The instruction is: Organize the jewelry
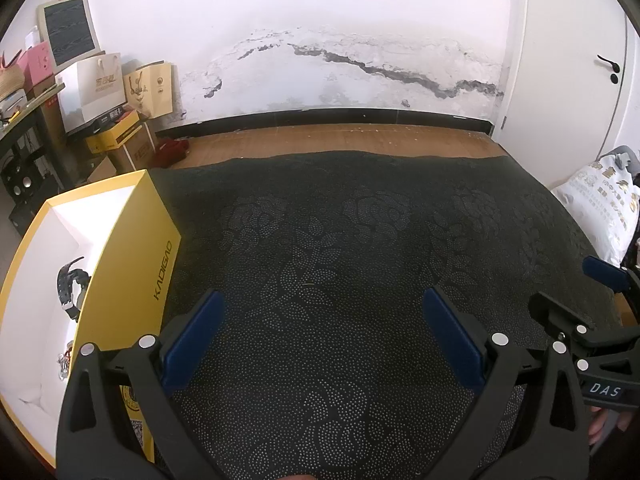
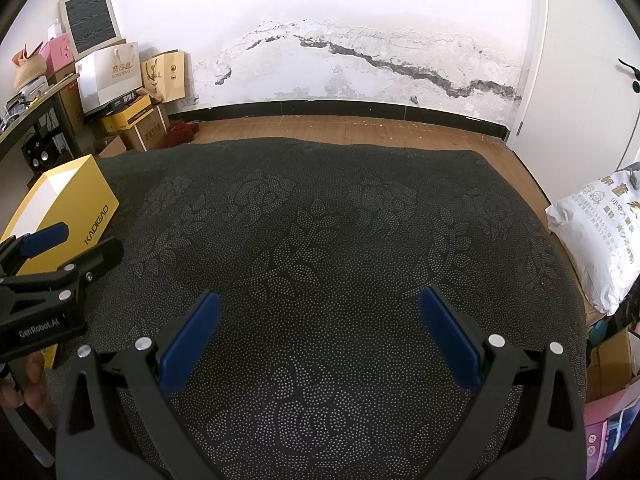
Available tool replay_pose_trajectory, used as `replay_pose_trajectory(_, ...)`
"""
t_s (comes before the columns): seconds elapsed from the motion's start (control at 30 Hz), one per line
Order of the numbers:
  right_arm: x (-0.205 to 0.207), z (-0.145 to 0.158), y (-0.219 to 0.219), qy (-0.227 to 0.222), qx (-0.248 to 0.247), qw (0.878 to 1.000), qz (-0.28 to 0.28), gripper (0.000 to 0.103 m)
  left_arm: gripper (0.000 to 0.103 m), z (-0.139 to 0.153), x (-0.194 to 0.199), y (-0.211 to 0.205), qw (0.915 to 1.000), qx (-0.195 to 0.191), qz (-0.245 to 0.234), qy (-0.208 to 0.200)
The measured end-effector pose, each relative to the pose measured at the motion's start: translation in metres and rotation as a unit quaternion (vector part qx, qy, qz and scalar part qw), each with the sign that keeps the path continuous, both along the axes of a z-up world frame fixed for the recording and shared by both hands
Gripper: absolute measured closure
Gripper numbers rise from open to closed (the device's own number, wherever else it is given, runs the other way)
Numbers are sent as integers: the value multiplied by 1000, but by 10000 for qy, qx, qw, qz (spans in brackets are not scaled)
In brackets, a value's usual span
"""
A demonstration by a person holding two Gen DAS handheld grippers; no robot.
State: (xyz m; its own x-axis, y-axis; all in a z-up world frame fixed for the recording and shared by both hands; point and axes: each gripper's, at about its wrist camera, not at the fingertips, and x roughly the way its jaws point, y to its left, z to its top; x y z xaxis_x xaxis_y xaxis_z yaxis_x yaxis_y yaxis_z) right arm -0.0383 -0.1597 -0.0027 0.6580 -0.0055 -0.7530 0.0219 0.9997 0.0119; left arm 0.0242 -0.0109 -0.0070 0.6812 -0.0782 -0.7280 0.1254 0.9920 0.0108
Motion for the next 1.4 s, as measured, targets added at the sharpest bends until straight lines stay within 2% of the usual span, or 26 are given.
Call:
replay_pose_trajectory(0.27,0,0,0,9,-1,10000,1,7,6,0,0,1,10000,7,-11,4)
replay_pose_trajectory(0.53,-1,0,-1,6,-2,10000,4,7,6,-2,-1,0,9998,-149,-82,59)
replay_pose_trajectory(0.67,0,0,-1,5,1,10000,8,7,6,0,-4,5,9994,-283,188,-16)
replay_pose_trajectory(0.87,0,-1,-1,5,2,10000,0,7,6,0,-4,1,9994,-333,-39,49)
replay_pose_trajectory(1.4,0,-2,-2,10,11,10000,-8,7,6,0,-6,-1,9994,-332,-116,44)
